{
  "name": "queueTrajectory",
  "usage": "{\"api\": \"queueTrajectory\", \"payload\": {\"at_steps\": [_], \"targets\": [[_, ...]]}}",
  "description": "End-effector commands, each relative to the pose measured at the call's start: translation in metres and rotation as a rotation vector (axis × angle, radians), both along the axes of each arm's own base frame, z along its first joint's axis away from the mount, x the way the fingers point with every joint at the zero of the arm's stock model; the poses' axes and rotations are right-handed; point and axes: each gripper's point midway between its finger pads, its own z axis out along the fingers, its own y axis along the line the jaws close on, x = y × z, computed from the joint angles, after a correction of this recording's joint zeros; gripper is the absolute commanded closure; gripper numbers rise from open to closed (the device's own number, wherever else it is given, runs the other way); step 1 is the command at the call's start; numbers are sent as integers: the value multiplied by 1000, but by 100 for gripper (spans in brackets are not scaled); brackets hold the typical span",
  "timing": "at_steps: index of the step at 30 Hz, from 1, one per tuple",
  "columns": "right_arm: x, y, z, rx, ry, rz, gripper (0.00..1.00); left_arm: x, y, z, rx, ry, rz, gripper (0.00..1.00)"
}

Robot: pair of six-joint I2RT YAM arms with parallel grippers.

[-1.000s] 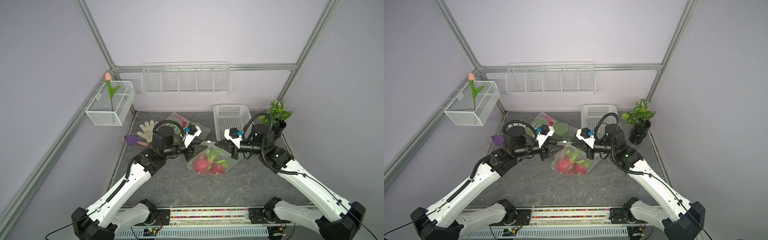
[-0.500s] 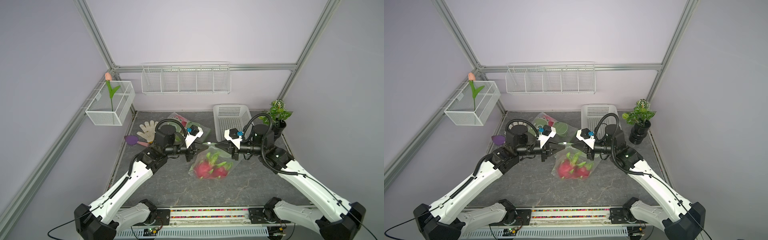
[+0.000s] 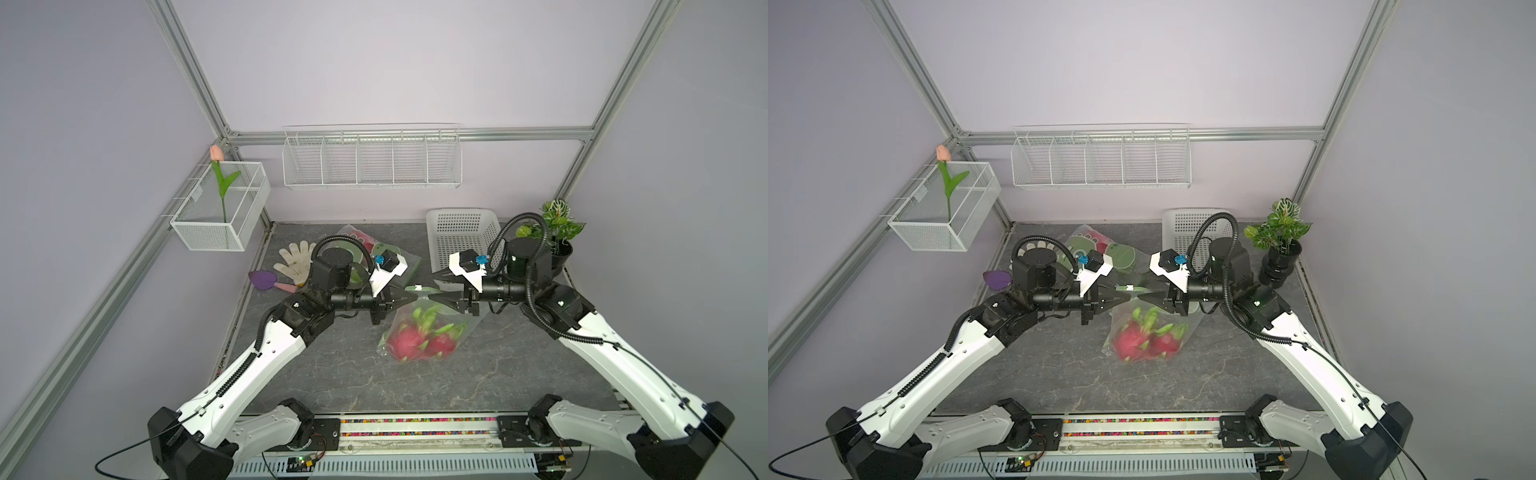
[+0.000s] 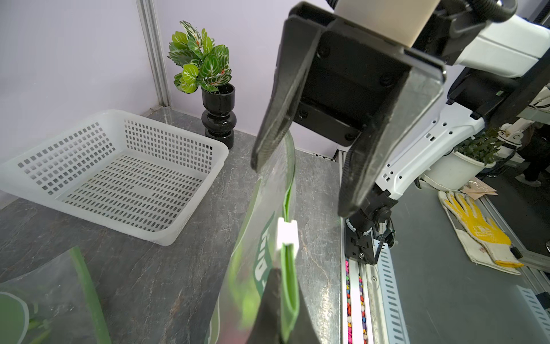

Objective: Open the zip-top bag and take out the dragon fruit
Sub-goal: Pick up the zipper food storage bag at the center of the board, then unzip the zipper on the zipper food storage bag.

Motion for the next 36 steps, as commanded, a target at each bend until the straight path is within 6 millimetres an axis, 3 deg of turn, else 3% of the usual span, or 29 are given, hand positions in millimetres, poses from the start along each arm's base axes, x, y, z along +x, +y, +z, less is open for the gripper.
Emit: {"api": "queueTrajectory", "payload": {"at_steps": [1,6,9,16,22,27,32,36], "targets": [[-11,6,-4,-23,28,78,46,-4,0,19,-31,-31,-25,100],[-14,11,-2,-23,28,110,44,-3,-1,18,-24,-25,-26,100],[-14,14,-5,-39,28,120,37,-4,-1,19,-26,-29,-27,100],[-6,22,-12,-79,43,109,37,-4,-2,17,-22,-26,-42,100],[-6,25,-13,-82,39,134,53,-4,-3,15,-15,-28,-46,100],[-7,26,-15,-75,33,151,76,-2,-3,13,-8,-22,-42,100],[-8,25,-15,-69,20,153,92,-2,-3,12,-5,-27,-38,100],[-4,23,-19,-76,18,135,93,-2,-1,13,-4,-37,-28,100]]}}
